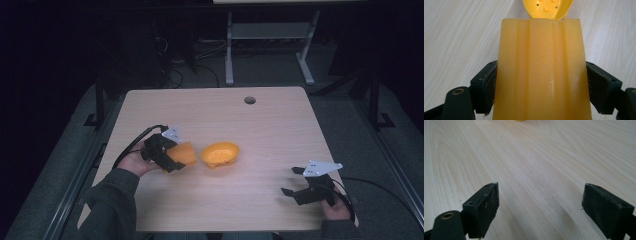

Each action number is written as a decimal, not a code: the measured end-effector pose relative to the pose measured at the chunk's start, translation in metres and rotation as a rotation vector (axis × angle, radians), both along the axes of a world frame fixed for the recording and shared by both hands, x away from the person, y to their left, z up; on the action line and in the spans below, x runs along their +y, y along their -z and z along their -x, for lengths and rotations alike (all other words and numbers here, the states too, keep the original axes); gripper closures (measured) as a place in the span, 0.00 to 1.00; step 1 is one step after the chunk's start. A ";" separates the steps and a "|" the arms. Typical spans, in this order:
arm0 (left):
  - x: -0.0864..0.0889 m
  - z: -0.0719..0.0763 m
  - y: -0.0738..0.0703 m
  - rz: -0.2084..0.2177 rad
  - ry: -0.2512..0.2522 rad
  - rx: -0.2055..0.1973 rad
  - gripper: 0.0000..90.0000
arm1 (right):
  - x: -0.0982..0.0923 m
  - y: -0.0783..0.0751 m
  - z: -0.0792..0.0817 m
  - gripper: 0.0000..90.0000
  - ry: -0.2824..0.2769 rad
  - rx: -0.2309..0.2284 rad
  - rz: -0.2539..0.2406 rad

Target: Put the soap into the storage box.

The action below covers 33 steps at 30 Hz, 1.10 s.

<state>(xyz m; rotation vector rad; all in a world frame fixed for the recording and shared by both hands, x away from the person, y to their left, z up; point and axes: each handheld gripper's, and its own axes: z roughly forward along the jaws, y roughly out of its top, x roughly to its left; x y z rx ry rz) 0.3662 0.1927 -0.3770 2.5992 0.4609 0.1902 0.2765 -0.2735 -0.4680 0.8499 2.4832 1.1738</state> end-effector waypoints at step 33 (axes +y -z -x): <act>-0.048 -0.025 -0.017 -0.010 0.086 -0.031 0.23 | -0.002 -0.001 0.001 0.15 0.004 0.001 -0.012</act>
